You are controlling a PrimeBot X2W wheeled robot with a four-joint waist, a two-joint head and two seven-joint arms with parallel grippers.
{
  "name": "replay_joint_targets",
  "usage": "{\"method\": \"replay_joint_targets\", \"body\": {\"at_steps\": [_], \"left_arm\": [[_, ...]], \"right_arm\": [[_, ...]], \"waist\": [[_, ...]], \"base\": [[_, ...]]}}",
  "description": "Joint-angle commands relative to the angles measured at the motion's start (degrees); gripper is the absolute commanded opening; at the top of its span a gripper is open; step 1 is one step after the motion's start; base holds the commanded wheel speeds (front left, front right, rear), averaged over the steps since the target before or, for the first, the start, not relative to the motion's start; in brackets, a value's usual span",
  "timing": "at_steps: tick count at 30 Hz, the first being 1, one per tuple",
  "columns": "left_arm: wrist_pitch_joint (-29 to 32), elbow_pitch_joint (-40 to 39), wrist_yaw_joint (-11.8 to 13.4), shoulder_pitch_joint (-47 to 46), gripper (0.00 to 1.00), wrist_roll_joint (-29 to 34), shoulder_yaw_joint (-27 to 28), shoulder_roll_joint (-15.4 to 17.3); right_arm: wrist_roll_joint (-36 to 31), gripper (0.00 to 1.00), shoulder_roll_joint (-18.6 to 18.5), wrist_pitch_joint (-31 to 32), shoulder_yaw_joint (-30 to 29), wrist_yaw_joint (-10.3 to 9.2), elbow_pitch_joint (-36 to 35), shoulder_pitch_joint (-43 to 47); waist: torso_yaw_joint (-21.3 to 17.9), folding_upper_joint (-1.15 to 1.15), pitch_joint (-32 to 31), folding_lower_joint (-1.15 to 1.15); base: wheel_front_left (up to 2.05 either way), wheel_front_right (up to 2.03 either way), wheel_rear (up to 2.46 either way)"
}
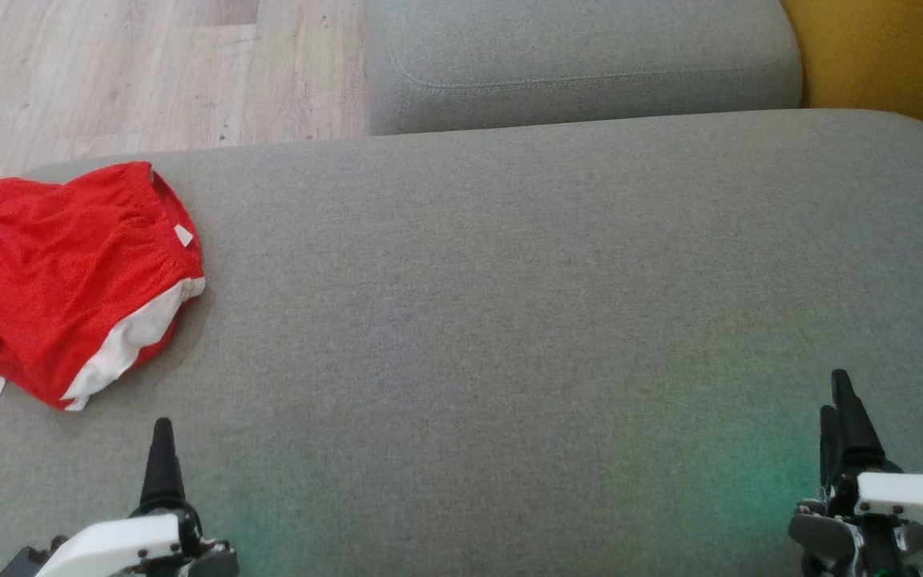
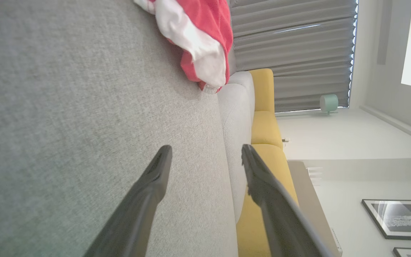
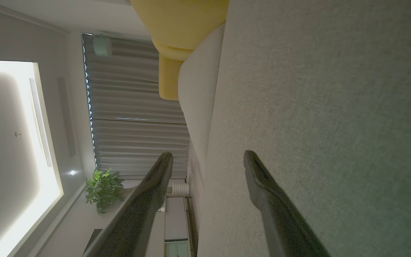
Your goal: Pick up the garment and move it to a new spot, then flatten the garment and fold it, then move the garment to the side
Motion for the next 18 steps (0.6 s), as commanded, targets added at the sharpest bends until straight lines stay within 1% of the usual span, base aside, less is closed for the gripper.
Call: {"method": "replay_joint_targets", "body": {"at_steps": [1,10,16,18], "left_arm": [[-0.66,-2.44,0.10,-1.65,1.00,1.50,-0.15,0.30],[-2.17,-4.50,1.27,-1.75,1.00,10.16,-2.33,0.32],[-3.18,-4.96,1.55,-1.59,1.00,17.13,-3.86,0.34],[-3.35,-5.02,1.64,-1.49,1.00,17.98,-4.04,0.34]], "right_arm": [[-1.37,1.00,-0.19,-0.66,0.55,0.08,-2.44,-1.70],[-10.22,1.00,-0.23,-2.19,2.15,0.12,-5.17,-1.19],[-15.67,1.00,-0.26,-3.20,3.28,0.14,-6.13,-0.80],[-16.53,1.00,-0.26,-3.37,3.44,0.14,-6.16,-0.71]], "waist": [[0.03,0.00,0.00,0.00],[0.21,0.00,-0.07,0.00],[0.27,0.00,-0.07,0.00],[0.28,0.00,-0.07,0.00]], "base": [[0.00,0.00,0.00],[0.00,0.00,0.00],[0.00,0.00,0.00],[0.00,0.00,0.00]]}}
